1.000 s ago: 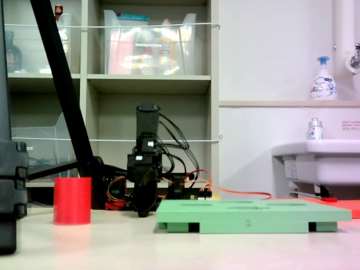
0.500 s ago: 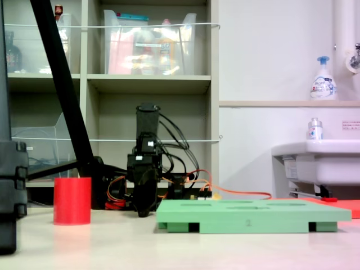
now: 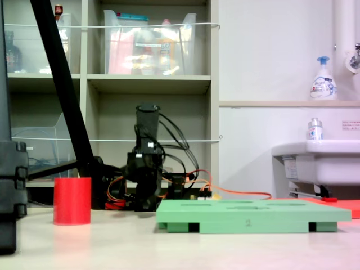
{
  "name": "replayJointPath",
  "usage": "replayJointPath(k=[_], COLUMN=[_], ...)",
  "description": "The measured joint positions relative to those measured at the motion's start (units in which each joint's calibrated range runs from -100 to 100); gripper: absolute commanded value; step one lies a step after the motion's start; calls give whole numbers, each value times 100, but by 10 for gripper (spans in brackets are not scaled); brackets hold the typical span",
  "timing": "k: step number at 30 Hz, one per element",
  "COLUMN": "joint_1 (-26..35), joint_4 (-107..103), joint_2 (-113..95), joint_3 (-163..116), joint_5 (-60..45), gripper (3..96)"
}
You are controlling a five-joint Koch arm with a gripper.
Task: Put the cylinder block into the corresponding hole
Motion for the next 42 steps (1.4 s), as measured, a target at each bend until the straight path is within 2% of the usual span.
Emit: replayJointPath(k=[7,14,16,18,21,25,31,42], joint_1=[-225,-484,-581,-606,-674,-762,-889,-996], joint_4=[2369,3926,3926,3906,3789,4004,6647,6862], joint_2=[0,0,0,0,96,1683,5923,9070], joint_3=[0,0,0,0,0,235,1078,2587], joint_5=[2501,2916,2916,2916,2916,2921,3018,3209], gripper=[522,539,682,781,873,897,897,895])
